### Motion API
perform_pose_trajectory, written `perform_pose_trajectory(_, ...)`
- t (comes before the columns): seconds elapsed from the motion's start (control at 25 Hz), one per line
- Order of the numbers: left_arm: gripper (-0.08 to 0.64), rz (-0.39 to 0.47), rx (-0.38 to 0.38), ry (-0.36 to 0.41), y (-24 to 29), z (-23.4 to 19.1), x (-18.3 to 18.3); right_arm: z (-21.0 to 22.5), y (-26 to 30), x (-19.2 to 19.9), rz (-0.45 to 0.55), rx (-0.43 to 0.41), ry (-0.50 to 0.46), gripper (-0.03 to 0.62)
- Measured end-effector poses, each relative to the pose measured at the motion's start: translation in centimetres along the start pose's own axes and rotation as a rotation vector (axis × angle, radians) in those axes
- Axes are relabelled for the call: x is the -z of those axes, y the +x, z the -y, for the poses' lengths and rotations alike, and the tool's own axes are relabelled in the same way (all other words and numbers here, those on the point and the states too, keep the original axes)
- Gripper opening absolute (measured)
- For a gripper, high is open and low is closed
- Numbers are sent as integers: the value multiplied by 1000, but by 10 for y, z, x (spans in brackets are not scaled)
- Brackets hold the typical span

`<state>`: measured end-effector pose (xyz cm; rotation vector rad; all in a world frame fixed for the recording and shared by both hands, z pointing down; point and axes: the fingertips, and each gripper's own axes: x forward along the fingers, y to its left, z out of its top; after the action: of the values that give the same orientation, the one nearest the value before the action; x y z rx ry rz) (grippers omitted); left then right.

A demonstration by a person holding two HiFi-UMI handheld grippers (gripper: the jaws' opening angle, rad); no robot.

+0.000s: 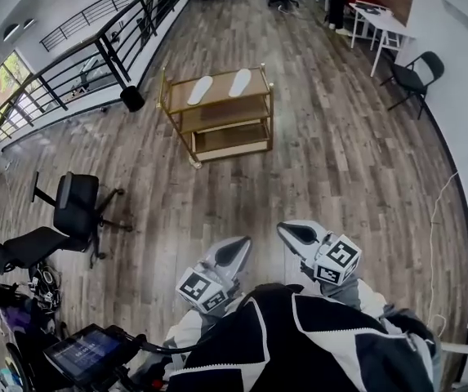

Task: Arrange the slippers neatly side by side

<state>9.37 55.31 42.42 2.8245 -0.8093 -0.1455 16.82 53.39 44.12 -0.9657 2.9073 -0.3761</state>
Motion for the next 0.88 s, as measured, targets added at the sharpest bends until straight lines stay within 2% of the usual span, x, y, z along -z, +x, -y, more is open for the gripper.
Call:
perform_pose_trajectory(0.32,18,3,-64,-27,27,-61,-7,48,54,-9,-27,-54,29,5)
perform_pose_trajectory(0.56,20,24,-22,-28,53,-119,-13,83,100,-18,-39,-40,21,5)
perform_pose_trajectory(0.88,19,23,15,-5,67,-232,-44,133,190,-48,-10,36,18,5)
